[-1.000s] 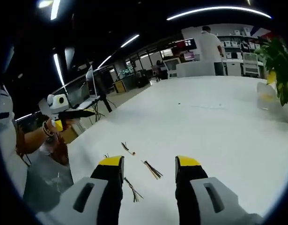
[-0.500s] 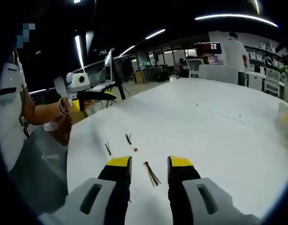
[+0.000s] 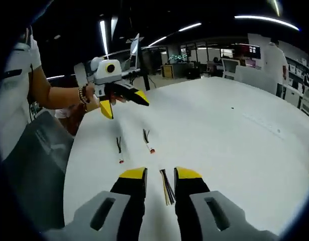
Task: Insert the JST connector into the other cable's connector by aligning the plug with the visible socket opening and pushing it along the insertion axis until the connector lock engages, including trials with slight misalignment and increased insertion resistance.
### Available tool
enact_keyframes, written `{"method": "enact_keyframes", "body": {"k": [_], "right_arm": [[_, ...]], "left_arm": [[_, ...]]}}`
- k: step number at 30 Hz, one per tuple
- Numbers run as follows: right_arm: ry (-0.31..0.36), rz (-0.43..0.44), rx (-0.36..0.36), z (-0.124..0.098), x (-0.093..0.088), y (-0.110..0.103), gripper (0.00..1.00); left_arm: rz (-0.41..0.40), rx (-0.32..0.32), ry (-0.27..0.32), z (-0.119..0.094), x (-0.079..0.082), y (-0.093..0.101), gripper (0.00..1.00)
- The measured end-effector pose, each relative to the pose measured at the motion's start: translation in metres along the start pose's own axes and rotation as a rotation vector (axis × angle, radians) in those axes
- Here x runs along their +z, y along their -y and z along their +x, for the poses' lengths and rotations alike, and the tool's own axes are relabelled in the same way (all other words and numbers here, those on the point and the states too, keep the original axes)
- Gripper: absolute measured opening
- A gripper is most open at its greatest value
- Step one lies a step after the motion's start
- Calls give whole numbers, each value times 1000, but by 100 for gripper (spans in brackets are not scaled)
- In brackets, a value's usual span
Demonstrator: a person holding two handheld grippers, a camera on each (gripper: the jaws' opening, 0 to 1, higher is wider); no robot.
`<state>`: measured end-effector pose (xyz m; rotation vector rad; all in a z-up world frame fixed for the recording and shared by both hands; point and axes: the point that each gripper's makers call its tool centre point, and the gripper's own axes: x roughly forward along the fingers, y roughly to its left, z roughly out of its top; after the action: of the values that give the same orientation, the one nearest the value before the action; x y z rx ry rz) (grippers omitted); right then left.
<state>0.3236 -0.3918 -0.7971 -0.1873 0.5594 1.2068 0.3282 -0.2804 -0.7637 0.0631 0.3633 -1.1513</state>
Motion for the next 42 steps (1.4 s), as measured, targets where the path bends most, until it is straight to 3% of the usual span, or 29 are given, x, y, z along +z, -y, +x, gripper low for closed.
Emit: {"method": "enact_keyframes", "body": {"k": [11, 23, 42], "right_arm": [[-47, -39, 23, 21, -13, -4, 16], [-62, -58, 32, 36, -21, -1, 14], [-67, -71, 43, 49, -28, 4, 10]], "left_arm": [[46, -22, -63, 20, -21, -1, 33], [54, -36, -113, 40, -41, -1, 26], [35, -16, -129, 49, -61, -10, 15]]}}
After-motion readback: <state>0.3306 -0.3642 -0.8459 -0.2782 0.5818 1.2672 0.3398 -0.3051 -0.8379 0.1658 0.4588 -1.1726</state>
